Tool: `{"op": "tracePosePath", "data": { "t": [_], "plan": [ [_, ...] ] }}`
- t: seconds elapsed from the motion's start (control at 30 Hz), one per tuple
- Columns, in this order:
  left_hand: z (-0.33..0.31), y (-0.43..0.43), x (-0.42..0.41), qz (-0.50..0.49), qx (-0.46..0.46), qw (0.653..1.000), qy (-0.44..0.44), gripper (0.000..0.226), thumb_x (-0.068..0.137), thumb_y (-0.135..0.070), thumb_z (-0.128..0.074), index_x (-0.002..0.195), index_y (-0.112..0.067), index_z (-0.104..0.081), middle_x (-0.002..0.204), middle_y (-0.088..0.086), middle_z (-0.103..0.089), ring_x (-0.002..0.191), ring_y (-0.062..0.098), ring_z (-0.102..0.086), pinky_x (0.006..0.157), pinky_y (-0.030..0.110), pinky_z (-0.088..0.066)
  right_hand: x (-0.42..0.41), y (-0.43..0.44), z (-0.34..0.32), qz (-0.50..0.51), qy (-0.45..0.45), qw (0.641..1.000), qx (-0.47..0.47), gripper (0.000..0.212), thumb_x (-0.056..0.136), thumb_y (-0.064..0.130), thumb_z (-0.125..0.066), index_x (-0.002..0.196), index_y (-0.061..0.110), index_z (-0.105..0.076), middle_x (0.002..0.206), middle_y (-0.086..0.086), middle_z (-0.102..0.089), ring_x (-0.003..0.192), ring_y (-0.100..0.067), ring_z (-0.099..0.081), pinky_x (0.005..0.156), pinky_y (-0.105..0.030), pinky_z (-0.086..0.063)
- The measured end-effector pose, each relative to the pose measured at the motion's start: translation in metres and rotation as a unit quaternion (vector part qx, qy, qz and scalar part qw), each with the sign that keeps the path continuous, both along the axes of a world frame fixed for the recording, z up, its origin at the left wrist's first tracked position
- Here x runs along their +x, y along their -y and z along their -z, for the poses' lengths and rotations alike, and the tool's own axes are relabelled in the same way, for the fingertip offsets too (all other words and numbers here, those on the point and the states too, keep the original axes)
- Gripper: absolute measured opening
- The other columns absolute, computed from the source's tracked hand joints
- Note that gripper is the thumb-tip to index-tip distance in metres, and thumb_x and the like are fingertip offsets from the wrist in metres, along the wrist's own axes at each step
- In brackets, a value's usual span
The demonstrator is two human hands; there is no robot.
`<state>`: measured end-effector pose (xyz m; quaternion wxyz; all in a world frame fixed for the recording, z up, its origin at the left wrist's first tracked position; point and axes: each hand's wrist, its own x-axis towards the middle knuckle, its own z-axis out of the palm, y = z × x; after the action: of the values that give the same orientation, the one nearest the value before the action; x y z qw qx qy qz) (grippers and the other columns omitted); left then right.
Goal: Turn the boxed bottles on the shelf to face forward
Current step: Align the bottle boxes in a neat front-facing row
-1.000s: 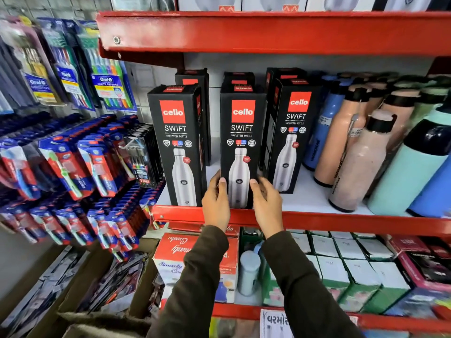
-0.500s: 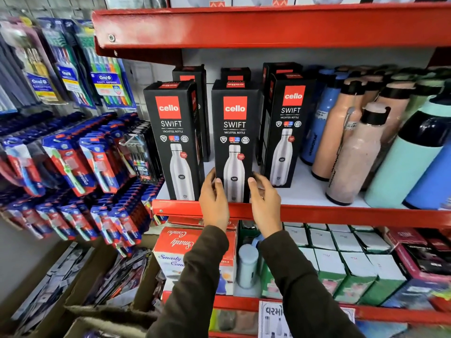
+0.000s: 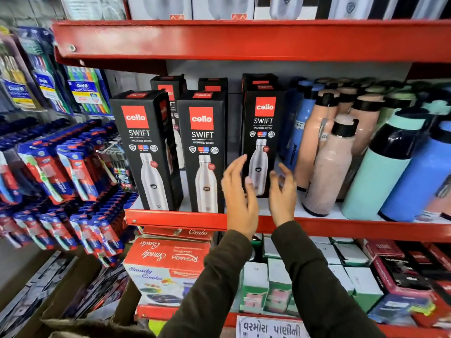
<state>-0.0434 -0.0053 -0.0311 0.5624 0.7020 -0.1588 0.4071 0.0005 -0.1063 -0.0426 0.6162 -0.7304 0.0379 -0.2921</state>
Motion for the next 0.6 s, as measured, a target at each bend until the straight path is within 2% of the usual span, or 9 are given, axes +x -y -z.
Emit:
{"op": "tracePosePath", "data": {
  "t": [0.1,0.2,0.27,0.33,0.47,0.53,0.6],
  "plan": [
    [-0.002,0.023,0.024,0.041,-0.013,0.996,-0.075,0.049,0.105,-0.016,-0.035,0.153,-0.011,-0.026,0.159,-0.003,-0.026,0.150,0.010,-0.021,0.122,0.022,-0.016,0.017,0.009,-0.002,-0.035,-0.037,0.999,-0.017,0.047,0.101,0.026,-0.049,0.145,0.011,-0.040,0.150,-0.014,-0.043,0.138,-0.028,-0.042,0.115,-0.044,-0.034],
    [-0.005,0.030,0.048,0.070,-0.117,0.967,-0.216,0.053,0.105,-0.020,-0.034,0.154,-0.008,-0.017,0.165,0.007,-0.015,0.153,0.016,-0.012,0.122,0.023,-0.008,0.031,0.013,0.000,-0.060,-0.076,0.995,-0.038,0.047,0.103,0.025,-0.045,0.147,0.010,-0.038,0.153,-0.013,-0.040,0.140,-0.027,-0.039,0.108,-0.024,-0.028],
    [-0.003,0.027,0.060,0.076,-0.181,0.936,-0.292,0.053,0.105,-0.028,-0.034,0.154,-0.010,-0.021,0.164,0.008,-0.020,0.152,0.019,-0.018,0.121,0.024,-0.011,0.036,0.015,0.003,-0.071,-0.089,0.992,-0.052,0.045,0.103,0.025,-0.043,0.145,0.007,-0.039,0.152,-0.014,-0.043,0.139,-0.028,-0.041,0.100,-0.021,-0.027],
    [0.001,0.023,0.069,0.085,-0.191,0.919,-0.335,0.051,0.105,-0.033,-0.033,0.151,-0.011,-0.032,0.160,0.009,-0.032,0.148,0.023,-0.029,0.121,0.031,-0.020,0.038,0.017,0.007,-0.072,-0.091,0.992,-0.058,0.044,0.103,0.026,-0.043,0.143,0.007,-0.043,0.148,-0.015,-0.047,0.136,-0.030,-0.044,0.098,-0.022,-0.028],
    [0.007,0.021,0.073,0.064,-0.200,0.920,-0.332,0.044,0.104,-0.029,-0.039,0.142,-0.008,-0.046,0.149,0.013,-0.049,0.139,0.027,-0.043,0.114,0.029,-0.030,0.037,0.020,0.013,-0.069,-0.074,0.993,-0.061,0.041,0.102,0.027,-0.046,0.138,0.009,-0.048,0.139,-0.016,-0.056,0.127,-0.031,-0.053,0.099,-0.027,-0.036],
    [0.008,0.021,0.071,0.051,-0.199,0.923,-0.326,0.042,0.103,-0.029,-0.042,0.140,-0.011,-0.050,0.145,0.011,-0.053,0.136,0.026,-0.046,0.114,0.031,-0.033,0.036,0.021,0.015,-0.068,-0.069,0.993,-0.061,0.038,0.101,0.027,-0.048,0.135,0.011,-0.052,0.133,-0.014,-0.061,0.122,-0.030,-0.057,0.097,-0.027,-0.039],
    [0.010,0.022,0.067,0.048,-0.207,0.923,-0.320,0.041,0.102,-0.029,-0.043,0.138,-0.013,-0.052,0.143,0.008,-0.055,0.134,0.023,-0.048,0.110,0.026,-0.033,0.032,0.023,0.016,-0.066,-0.064,0.994,-0.063,0.036,0.100,0.028,-0.049,0.133,0.014,-0.054,0.130,-0.012,-0.064,0.119,-0.029,-0.059,0.094,-0.026,-0.041]
  ]
}}
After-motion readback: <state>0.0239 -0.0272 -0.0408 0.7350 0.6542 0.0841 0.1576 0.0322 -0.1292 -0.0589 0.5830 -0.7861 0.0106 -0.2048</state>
